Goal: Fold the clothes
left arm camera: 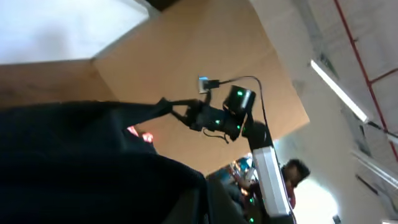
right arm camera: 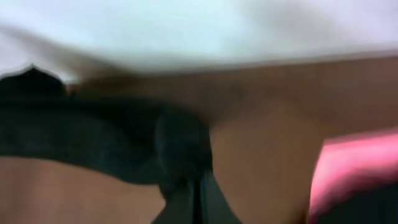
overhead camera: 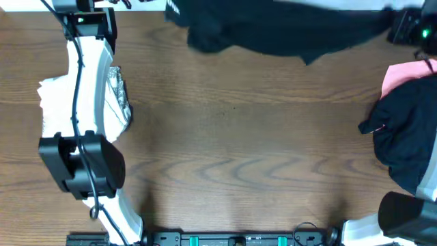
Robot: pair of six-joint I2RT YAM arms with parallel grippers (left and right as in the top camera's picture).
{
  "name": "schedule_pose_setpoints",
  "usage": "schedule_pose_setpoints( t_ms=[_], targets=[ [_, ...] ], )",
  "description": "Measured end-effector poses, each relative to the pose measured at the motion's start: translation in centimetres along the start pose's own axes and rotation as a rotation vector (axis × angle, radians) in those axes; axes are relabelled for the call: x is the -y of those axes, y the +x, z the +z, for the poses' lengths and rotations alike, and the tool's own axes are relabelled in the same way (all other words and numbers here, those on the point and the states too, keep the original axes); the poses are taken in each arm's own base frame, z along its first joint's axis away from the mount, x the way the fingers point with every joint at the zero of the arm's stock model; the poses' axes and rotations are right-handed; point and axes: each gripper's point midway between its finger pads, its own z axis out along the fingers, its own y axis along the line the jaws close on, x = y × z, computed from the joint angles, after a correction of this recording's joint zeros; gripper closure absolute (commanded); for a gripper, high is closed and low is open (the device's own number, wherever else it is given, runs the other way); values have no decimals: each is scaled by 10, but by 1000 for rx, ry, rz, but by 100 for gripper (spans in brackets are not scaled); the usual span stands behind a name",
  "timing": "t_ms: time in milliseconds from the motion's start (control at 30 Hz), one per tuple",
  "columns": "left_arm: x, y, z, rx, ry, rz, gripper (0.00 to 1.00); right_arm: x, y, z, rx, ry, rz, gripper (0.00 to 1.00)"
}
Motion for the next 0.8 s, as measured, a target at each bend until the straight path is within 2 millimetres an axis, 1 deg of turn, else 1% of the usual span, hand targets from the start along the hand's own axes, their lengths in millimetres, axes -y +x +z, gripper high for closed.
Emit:
schedule_pose_setpoints(
  t_ms=[67, 100, 167, 233, 267, 367, 433, 533, 600, 700, 800],
  targets=[
    [-2, 3, -1, -10, -4, -11, 94, 7, 25, 1, -98, 41, 31, 99],
    [-7, 4, -1, -13, -6, -28, 94, 11, 34, 2, -133, 60, 40, 99],
    [-23, 9, -2, -17, -11, -77, 94, 18, 49, 4, -188, 97, 50, 99],
    [-43, 17, -2, -25, -16, -133, 94, 23, 54, 6, -209, 120, 48, 99],
    [-55, 22, -2, -30, -19, -164, 94, 24, 55, 6, -212, 125, 47, 99],
    [-80, 33, -3, -33, -25, -218, 94, 27, 56, 6, -215, 140, 41, 99],
    [-93, 40, -4, -34, -28, -237, 94, 28, 56, 6, -215, 146, 40, 99],
    [-103, 46, -5, -35, -29, -225, 94, 28, 56, 6, -216, 148, 39, 99],
    [-105, 46, -5, -33, -30, -202, 94, 29, 56, 6, -216, 150, 39, 99],
    [-107, 44, -7, -20, -32, -173, 94, 29, 56, 6, -216, 151, 38, 99],
    [-119, 38, -13, 16, -45, -195, 94, 29, 57, 5, -220, 151, 37, 99]
  ],
)
